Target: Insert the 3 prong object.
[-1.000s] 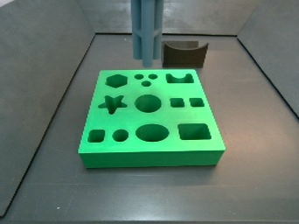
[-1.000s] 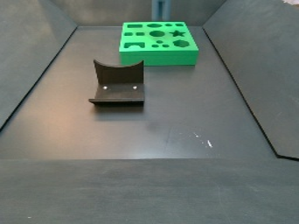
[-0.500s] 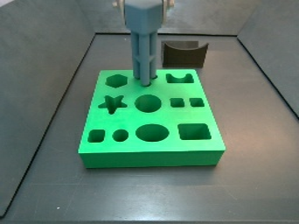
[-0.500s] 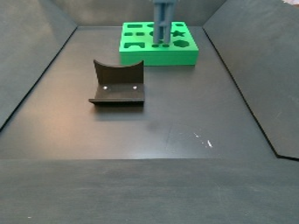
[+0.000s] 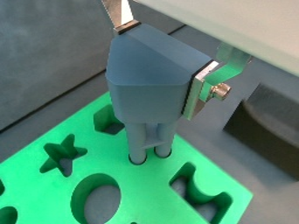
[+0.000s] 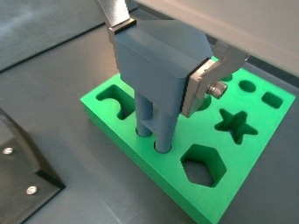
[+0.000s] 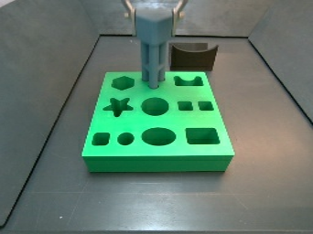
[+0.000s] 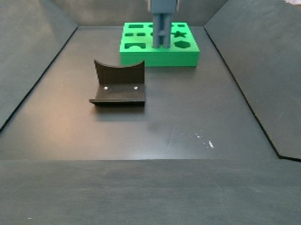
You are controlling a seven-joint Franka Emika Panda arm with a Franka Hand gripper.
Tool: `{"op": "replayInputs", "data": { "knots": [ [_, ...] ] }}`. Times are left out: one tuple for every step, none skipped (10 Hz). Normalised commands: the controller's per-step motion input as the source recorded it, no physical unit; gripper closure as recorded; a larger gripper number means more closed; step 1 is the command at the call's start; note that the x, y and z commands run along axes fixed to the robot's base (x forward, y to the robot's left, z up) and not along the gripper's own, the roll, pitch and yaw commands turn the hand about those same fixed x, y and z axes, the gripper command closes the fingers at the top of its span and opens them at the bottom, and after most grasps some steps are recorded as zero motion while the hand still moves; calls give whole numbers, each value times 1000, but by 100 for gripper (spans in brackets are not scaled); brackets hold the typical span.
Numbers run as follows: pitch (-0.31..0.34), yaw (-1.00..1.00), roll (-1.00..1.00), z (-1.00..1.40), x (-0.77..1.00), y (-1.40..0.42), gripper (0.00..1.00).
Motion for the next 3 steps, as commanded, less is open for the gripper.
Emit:
{"op": "replayInputs", "data": {
  "knots": [
    [-61, -94, -256, -600, 91, 57, 100],
    [-120, -57, -276, -260, 0, 194, 100],
    [0, 0, 0, 0, 0, 0, 100]
  ]
}}
